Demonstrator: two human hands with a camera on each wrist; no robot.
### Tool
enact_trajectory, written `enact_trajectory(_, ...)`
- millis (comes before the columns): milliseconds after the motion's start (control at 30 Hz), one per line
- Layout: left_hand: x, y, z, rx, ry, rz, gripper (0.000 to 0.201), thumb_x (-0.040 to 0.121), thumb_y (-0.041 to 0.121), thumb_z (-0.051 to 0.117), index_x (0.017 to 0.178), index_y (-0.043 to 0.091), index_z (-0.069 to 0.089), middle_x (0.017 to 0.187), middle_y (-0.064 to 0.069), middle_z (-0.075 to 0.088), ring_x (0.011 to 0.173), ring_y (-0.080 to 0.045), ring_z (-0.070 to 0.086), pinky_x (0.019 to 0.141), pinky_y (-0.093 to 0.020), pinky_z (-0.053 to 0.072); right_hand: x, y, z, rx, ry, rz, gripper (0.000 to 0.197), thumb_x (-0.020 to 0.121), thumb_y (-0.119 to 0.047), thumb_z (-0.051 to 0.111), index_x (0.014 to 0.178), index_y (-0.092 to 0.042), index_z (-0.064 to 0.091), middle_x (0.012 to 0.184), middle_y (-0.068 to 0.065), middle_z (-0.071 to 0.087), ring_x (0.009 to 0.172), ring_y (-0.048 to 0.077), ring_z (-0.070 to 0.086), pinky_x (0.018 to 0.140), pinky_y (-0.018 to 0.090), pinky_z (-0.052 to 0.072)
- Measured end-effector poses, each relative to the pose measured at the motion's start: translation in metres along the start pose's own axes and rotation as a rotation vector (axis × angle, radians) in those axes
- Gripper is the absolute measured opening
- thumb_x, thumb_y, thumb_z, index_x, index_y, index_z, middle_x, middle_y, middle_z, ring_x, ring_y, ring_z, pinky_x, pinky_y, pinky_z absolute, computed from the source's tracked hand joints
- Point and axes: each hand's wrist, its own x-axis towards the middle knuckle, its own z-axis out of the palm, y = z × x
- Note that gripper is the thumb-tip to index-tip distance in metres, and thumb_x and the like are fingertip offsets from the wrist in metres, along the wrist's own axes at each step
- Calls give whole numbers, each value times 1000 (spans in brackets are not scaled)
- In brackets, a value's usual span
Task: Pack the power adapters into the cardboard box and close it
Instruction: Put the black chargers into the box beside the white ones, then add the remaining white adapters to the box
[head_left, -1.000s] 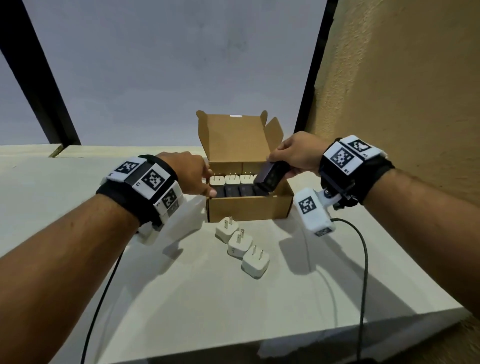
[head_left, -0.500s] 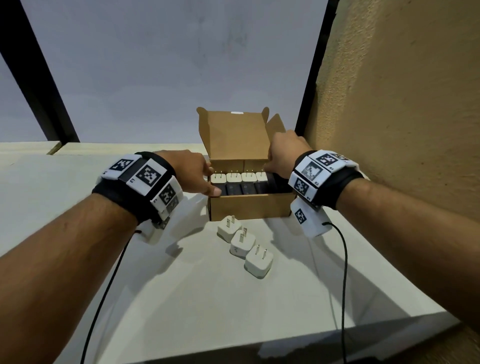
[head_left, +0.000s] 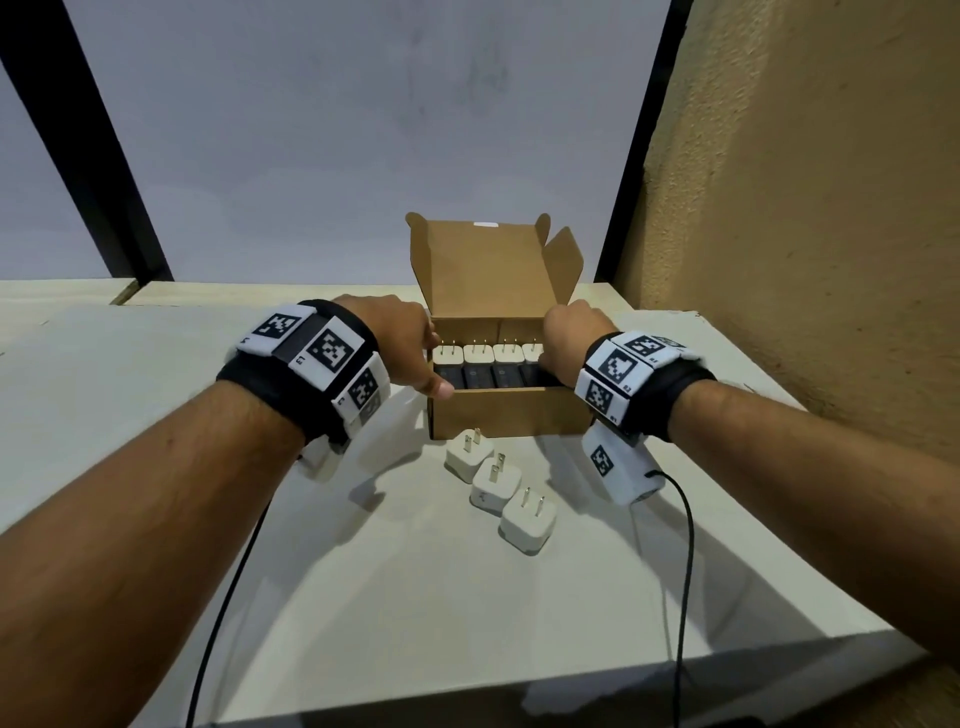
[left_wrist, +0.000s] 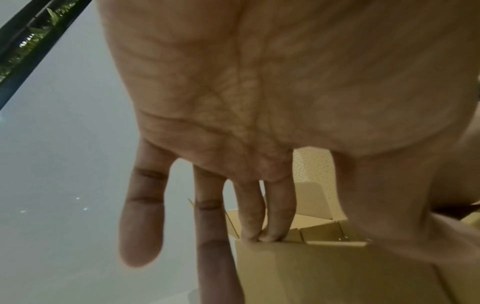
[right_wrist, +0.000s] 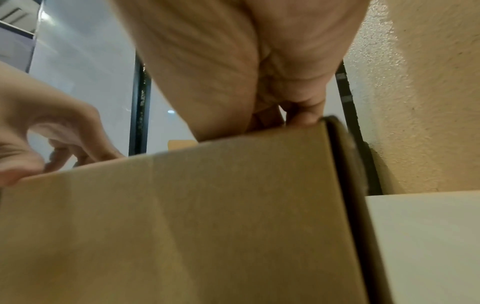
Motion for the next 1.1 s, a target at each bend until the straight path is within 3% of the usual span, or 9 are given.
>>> enact_trajectory(200,-3,-1,-1,9,-7,11,79,75,66,59,140,26,42,139,3,51,125,-21,48,102,-39,36,0,7,4,-93,-87,-10,28,94,-15,50,116,-2,59,117,19,60,108,34,58,82,35,46)
enact_trajectory(300,-1,-1,-1,16,-9,16,79,74,66,60,140,26,43,138,3,52,125,-22,48,102,-39,37,2,5,-6,-100,-106,-99,28,93,-12,48,117,-3,61,116,15,62,106,32,60,80,34,47)
enact_trajectory(433,3,-3,1,5,-11,17,80,73,67,60,140,27,43,137,2,53,122,-22,50,102,-39,38,8,-5,-8,32,-150,-308,38,96,-11,45,129,-22,61,132,3,59,120,26,55,99,32,44)
enact_trajectory(633,4,-5,2,-12,-10,29,80,73,67,60,140,26,43,136,2,55,122,-23,51,103,-39,37,7,-7,-5,-29,-218,-385,47,95,-4,41,133,-25,58,132,4,60,119,28,54,100,35,44)
enact_trajectory(800,4,-5,2,-16,-14,34,78,75,66,59,140,26,43,133,1,57,120,-23,51,103,-39,37,-6,-5,-13,-13,-180,-376,43,98,-16,47,141,-23,50,138,2,56,124,25,51,100,31,41)
enact_trajectory(867,3,-4,2,-25,-18,34,77,75,65,59,140,26,43,133,0,57,119,-23,51,102,-37,36,-20,-4,-19,115,-89,-373,37,95,-19,56,132,-20,58,127,0,63,116,21,57,92,30,46)
enact_trajectory(933,2,-4,1,-22,-17,33,77,76,65,59,141,27,43,134,0,55,121,-23,50,102,-37,35,-44,-6,-22,273,-36,-407,21,92,-22,62,111,-21,70,101,-6,68,97,14,61,80,24,48)
enact_trajectory(1000,1,-4,0,-18,-17,33,77,75,65,59,140,27,43,134,0,55,122,-23,50,102,-37,35,-70,-10,-22,325,-111,-471,15,88,-31,66,98,-22,73,86,-11,67,83,8,61,72,21,49)
enact_trajectory(1100,0,-3,-1,-7,-25,33,77,76,64,60,140,27,43,133,0,56,121,-23,50,101,-36,35,-93,-19,-15,220,-237,-528,32,81,-47,70,103,-24,71,94,-8,68,85,9,61,75,26,50)
